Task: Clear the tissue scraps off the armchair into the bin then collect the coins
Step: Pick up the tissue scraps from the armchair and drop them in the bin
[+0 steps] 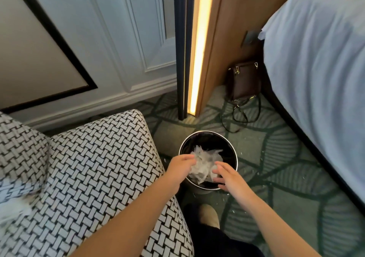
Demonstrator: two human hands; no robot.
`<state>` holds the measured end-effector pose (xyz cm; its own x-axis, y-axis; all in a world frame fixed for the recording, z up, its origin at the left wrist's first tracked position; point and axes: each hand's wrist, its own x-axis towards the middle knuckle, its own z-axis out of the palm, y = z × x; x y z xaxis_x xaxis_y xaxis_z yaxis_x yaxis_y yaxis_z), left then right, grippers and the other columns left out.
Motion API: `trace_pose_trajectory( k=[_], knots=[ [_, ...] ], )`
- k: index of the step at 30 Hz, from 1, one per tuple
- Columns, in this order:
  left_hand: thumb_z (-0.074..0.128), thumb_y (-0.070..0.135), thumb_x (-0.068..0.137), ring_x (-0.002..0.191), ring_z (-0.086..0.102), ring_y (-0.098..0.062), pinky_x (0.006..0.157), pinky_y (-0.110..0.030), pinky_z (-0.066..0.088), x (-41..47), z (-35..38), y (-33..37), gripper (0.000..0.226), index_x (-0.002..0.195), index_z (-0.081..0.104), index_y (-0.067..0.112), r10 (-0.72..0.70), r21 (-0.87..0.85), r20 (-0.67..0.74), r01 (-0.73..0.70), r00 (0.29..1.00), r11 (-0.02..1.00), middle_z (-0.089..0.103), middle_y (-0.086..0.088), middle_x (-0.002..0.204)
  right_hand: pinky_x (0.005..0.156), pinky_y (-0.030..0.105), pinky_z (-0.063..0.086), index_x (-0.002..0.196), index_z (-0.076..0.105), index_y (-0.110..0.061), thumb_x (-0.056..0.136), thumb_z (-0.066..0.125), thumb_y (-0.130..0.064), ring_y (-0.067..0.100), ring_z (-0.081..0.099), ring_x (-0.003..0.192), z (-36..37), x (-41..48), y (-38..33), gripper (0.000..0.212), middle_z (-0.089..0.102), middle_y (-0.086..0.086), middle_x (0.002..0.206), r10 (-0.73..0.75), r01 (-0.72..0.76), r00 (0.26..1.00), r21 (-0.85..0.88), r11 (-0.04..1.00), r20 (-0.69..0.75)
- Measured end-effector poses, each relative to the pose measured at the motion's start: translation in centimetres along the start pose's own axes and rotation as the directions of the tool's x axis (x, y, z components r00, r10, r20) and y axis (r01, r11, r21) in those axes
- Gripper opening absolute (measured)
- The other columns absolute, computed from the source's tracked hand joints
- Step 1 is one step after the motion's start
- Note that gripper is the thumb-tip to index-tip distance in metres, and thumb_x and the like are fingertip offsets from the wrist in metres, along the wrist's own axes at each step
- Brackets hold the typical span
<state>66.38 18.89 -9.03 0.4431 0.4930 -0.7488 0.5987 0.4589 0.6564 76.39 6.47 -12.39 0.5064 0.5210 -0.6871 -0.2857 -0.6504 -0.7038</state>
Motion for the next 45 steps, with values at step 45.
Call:
trace_pose_trajectory(
  k=[45],
  knots=[
    [0.056, 0.013, 0.091, 0.085, 0.063, -0.015, 0.066, -0.018, 0.046, -36.2, -30.4, -30.6, 0.014, 0.1, 0.067, 0.012, -0.016, -0.34, -0.693, -0.308, 0.72, 0.889, 0.068, 0.0, 0.097, 0.113, 0.047, 0.025, 0.142, 0.037, -0.025, 0.098, 0.04, -0.029, 0.032, 0.024, 0.14, 38.1, -28.5, -0.8, 0.044, 0.028, 0.011, 0.152, -0.185, 0.745, 0.577, -0.605, -0.279, 0.796]
  ],
)
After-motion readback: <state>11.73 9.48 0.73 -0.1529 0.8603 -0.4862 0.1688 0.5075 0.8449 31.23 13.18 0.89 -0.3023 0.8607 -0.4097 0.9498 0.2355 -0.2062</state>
